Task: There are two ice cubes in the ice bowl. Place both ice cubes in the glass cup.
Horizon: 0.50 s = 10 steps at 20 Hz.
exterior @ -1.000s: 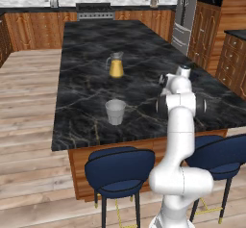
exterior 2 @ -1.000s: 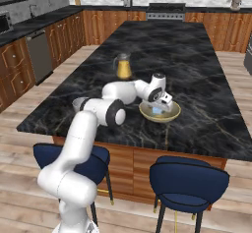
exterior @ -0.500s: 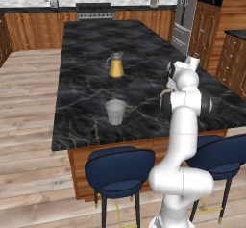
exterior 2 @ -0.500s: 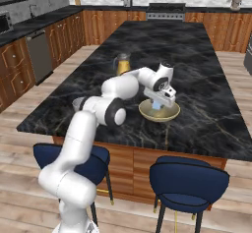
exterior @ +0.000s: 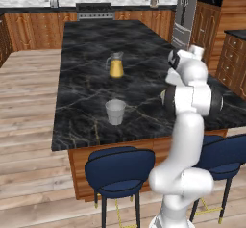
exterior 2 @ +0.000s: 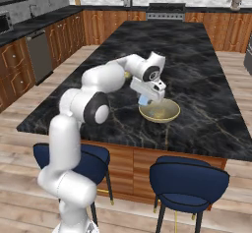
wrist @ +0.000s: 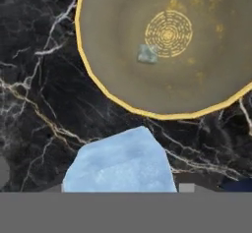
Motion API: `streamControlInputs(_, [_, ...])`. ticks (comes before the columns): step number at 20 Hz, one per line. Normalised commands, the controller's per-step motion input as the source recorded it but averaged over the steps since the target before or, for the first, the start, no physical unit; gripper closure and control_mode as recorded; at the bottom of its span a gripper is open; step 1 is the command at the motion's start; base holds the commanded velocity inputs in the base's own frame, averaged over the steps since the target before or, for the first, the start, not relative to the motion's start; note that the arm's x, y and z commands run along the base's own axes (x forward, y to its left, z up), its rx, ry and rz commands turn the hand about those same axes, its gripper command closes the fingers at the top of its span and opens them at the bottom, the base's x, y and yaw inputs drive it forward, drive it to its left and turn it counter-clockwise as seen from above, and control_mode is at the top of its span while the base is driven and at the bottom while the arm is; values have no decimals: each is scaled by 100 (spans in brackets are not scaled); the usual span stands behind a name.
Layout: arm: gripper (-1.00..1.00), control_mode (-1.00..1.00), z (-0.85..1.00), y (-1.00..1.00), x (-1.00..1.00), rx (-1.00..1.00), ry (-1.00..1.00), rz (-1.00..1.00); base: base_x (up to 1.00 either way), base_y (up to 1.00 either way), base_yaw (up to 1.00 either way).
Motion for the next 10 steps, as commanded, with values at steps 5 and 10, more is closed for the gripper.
streamControlInputs(5, [100, -100, 8, 100, -97, -5, -1, 3, 0, 0, 0])
streamControlInputs(10, [100, -100, 55, 100, -18, -8, -12, 0, 0, 0, 0])
